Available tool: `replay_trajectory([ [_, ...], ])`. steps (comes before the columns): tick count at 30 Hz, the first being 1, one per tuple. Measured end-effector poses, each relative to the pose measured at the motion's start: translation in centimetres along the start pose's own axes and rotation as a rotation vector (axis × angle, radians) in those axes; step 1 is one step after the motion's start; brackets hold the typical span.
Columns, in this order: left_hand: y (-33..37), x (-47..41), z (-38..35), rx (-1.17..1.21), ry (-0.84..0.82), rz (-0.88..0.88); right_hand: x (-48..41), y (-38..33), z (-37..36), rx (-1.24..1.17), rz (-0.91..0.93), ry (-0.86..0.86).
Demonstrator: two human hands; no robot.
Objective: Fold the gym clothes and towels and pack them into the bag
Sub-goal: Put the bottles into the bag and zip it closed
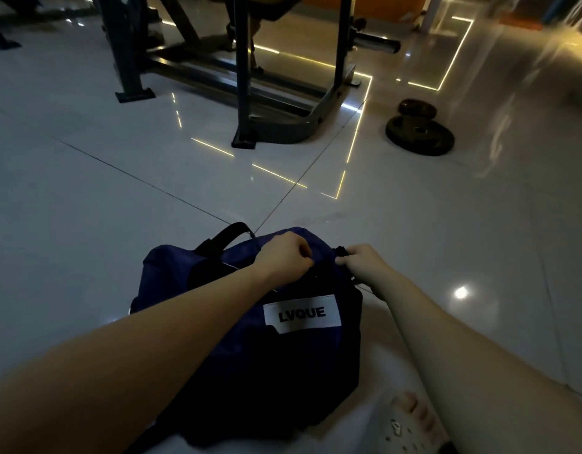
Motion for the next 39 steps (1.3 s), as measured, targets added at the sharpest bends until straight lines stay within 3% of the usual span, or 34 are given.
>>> replay_trajectory([
  [5,1.3,0.2,-0.1,0.207,0.03,0.019,0.5,-0.5,0.6,-0.233,-0.04,0.038],
  [13,2.9,0.6,0.0,-0.09,0.093,0.022,1.0,-0.3,0.5,-0.446,-0.109,0.045],
  [19,1.2,0.2,-0.9,0.057,-0.007,0.082,1.1,-0.5,-0.3,-0.524,-0.065,-0.009],
  [25,1.9,0.4,-0.7,0.114,-0.062,0.082,1.2,-1.0,0.2,-0.411,-0.037,0.01],
  [30,2.7,0.5,0.0,0.312,-0.145,0.23,1.3,-2.4,1.6,-0.265,0.002,0.064],
  [39,3.3,2.7,2.7,-0.043,-0.133,0.216,1.4,-0.6,3.6,-0.154,-0.032,0.194],
])
Point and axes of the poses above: each hand's wrist, its own x-axis away from the middle knuckle, its own z-axis out of the back of the hand, y = z × x, the point moved 9 cm from there along -x, towards the middle knuckle, and after that the axes turned 12 degrees about z, right-handed, at the moved point
